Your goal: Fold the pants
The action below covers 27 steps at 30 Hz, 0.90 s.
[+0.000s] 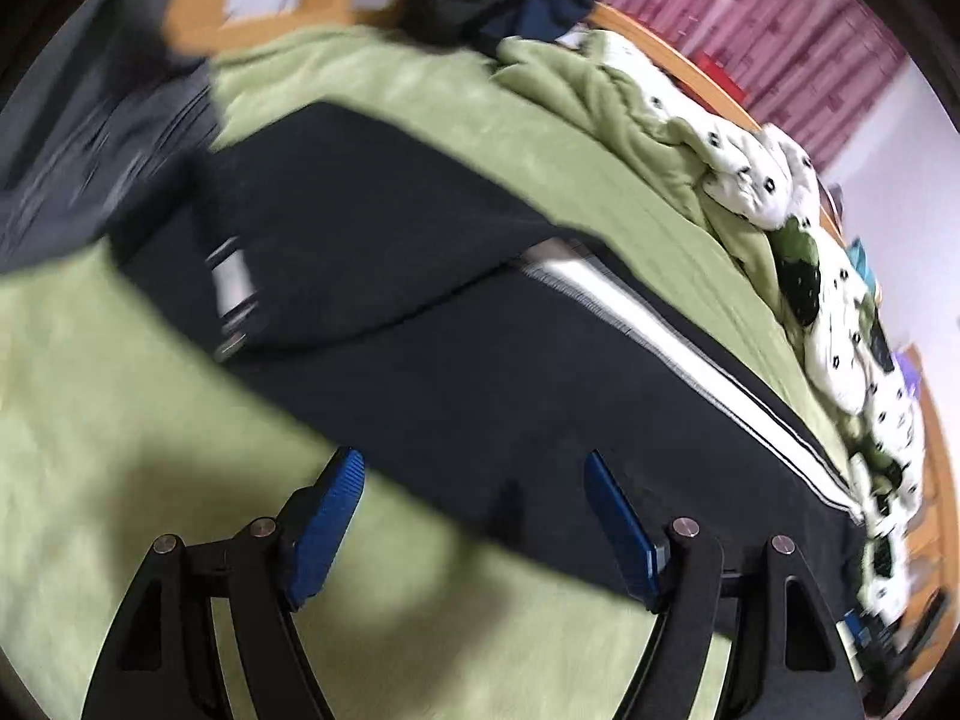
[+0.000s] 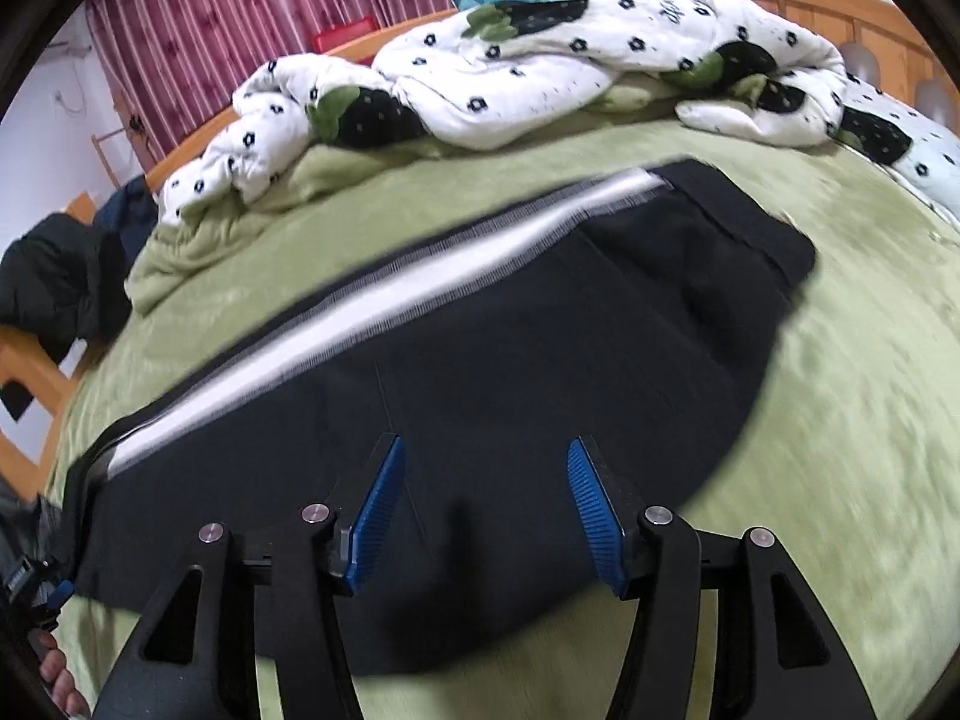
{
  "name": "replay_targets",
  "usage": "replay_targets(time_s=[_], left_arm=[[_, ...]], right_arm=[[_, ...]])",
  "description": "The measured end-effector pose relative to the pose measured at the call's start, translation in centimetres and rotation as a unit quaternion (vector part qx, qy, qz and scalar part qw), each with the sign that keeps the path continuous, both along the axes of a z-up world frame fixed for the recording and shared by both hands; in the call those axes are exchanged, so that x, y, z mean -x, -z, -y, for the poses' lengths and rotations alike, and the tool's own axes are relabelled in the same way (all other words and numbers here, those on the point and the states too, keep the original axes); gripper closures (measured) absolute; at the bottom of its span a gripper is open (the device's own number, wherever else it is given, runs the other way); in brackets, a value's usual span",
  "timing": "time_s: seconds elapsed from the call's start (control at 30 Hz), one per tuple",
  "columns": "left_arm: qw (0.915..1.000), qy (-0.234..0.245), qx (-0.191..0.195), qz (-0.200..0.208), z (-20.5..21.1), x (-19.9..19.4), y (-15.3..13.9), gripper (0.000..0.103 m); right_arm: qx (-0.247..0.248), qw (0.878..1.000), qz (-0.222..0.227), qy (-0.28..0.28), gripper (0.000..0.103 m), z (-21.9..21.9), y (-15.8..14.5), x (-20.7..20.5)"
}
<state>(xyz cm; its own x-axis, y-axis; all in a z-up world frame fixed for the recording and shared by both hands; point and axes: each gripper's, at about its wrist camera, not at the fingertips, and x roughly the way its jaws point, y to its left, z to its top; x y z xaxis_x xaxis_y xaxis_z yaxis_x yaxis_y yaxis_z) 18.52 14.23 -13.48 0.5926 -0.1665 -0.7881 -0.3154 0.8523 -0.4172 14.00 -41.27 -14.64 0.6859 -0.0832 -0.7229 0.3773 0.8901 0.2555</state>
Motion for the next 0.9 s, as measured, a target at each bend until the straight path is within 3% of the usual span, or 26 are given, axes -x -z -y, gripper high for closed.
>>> replay_targets(time_s=[0.13,0.3,0.37,0.5,0.6,0.67,0.73,0.77,0.9], left_arm=[[0.9983,-0.028,0.052,-0.001,-3.1,1.2,1.1,0.029],[0.9964,-0.068,0.051,0.000,-5.4,0.0,1.4,0.030],[0.9961,-0.076,0.044,-0.008,-5.8,-0.9,1.7,0.031],[0.9974,-0.065,-0.016,-0.025,-5.6,-3.7,1.8,0.033],[0.9945,-0.055,-0.085,-0.027,-4.8,-5.4,1.4,0.050],[0.9903,-0.045,-0.126,-0.038,-4.2,-6.3,1.4,0.071],[0.9872,-0.040,-0.150,-0.034,-4.1,-7.0,1.2,0.085],[0.9871,-0.044,-0.152,-0.026,-4.3,-7.1,0.9,0.092],[0.9898,-0.083,-0.101,0.057,-6.1,-7.1,-1.8,0.093]], right_arm=[[-0.030,0.999,-0.018,0.008,0.047,0.9,1.1,1.8],[-0.040,0.999,-0.025,0.013,0.047,1.6,1.6,1.8],[-0.040,0.999,-0.025,0.012,0.047,1.4,1.7,1.6],[-0.046,0.998,-0.029,0.002,0.047,1.0,2.0,0.5],[-0.037,0.999,-0.029,-0.004,0.047,0.5,2.0,-0.3],[-0.038,0.999,-0.029,-0.006,0.047,0.2,2.1,-0.8],[-0.045,0.999,-0.028,-0.015,0.047,0.0,2.3,-1.6],[-0.043,0.999,-0.029,-0.017,0.047,-0.1,2.4,-2.0],[-0.029,0.999,-0.033,-0.015,0.047,-0.4,2.6,-3.1]])
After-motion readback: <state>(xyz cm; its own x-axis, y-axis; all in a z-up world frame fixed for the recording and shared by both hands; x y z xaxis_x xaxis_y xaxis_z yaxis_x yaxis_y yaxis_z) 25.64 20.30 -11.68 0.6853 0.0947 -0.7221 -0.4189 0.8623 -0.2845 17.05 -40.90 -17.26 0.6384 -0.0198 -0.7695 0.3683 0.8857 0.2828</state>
